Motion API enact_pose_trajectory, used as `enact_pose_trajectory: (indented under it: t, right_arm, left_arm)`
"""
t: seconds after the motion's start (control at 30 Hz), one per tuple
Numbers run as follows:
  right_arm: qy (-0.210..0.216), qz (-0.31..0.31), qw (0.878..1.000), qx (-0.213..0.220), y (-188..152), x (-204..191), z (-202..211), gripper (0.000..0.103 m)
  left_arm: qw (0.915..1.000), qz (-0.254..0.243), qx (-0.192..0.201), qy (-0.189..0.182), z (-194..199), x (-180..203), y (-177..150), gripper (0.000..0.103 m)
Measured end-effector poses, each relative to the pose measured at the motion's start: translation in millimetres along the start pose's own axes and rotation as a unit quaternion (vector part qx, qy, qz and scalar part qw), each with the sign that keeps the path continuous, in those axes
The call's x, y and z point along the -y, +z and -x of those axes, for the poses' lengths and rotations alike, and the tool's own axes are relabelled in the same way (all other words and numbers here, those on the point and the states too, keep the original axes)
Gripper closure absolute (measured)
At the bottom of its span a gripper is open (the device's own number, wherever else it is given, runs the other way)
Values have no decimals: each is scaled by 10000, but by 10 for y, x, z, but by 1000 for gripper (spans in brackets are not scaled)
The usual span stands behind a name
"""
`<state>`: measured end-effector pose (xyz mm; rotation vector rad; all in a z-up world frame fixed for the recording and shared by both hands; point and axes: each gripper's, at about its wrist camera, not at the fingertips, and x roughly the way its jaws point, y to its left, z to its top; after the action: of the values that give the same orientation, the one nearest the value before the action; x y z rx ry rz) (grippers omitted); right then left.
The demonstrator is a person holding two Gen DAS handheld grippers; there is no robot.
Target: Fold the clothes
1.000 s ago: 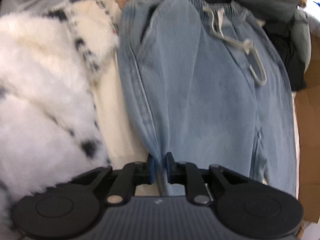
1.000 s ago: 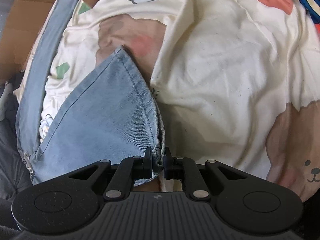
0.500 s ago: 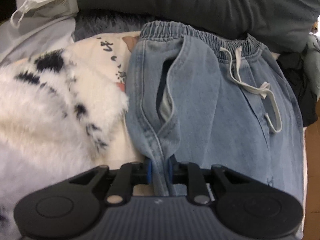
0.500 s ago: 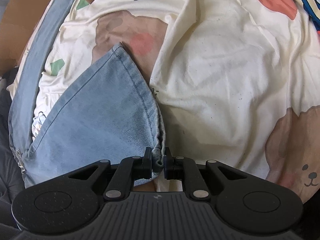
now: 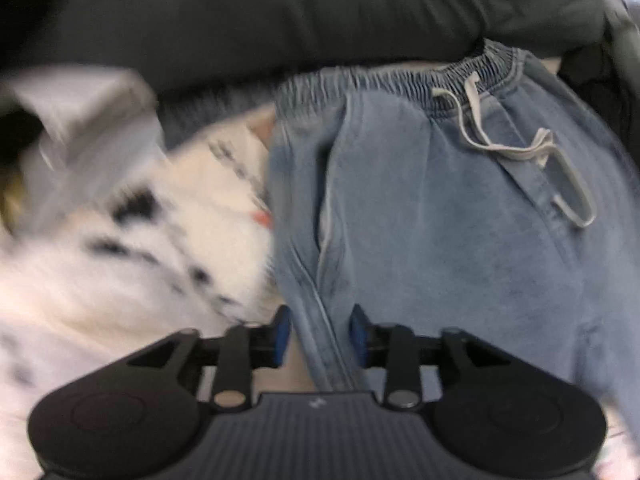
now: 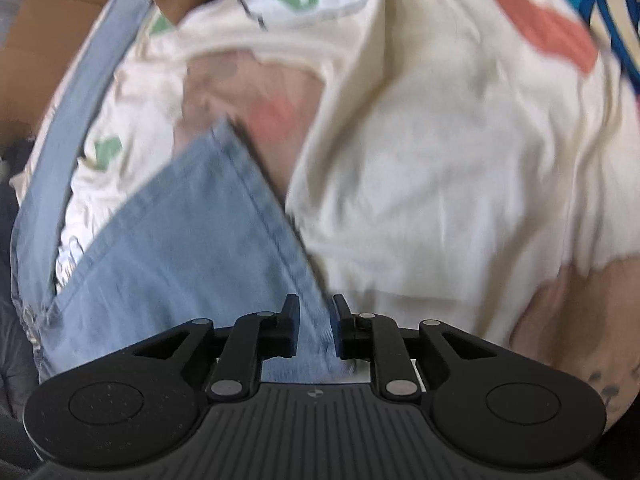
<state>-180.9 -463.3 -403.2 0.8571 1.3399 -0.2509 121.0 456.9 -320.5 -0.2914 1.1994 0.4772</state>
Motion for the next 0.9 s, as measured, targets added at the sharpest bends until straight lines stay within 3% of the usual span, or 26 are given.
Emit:
enact_pose_trajectory:
  t: [0.07, 0.17, 0.37, 0.47, 0.7, 0.8, 0.9]
  right_arm:
    - [-6, 75, 9997, 212, 86, -29, 50, 72]
    - [-45, 168, 9988, 447, 208, -104, 64, 62]
    - [-140, 328, 9975, 617, 378, -278, -41, 61]
    - [-194, 335, 9970, 671, 412, -356, -81, 62]
    - [-232, 650, 9933, 922, 494, -707, -140, 62]
    - [-241, 727, 9921, 996, 534, -803, -148, 61]
    - [-331, 843, 9912, 962, 554, -861, -174, 61]
  left_arm:
    - [9997, -139, 153, 156, 73, -5, 93, 63]
    - [9994, -69, 333, 15, 112, -45, 309, 64]
    - [9962, -338, 658, -454, 50, 107, 672, 88]
    - [9944, -522, 652, -656, -63, 238, 786, 91]
    - [9942, -828, 497, -471, -416, 395, 997, 93]
    - [9944, -962, 359, -269, -619, 372, 1016, 101]
    - [9943, -1040, 188, -143, -786, 338, 1011, 100]
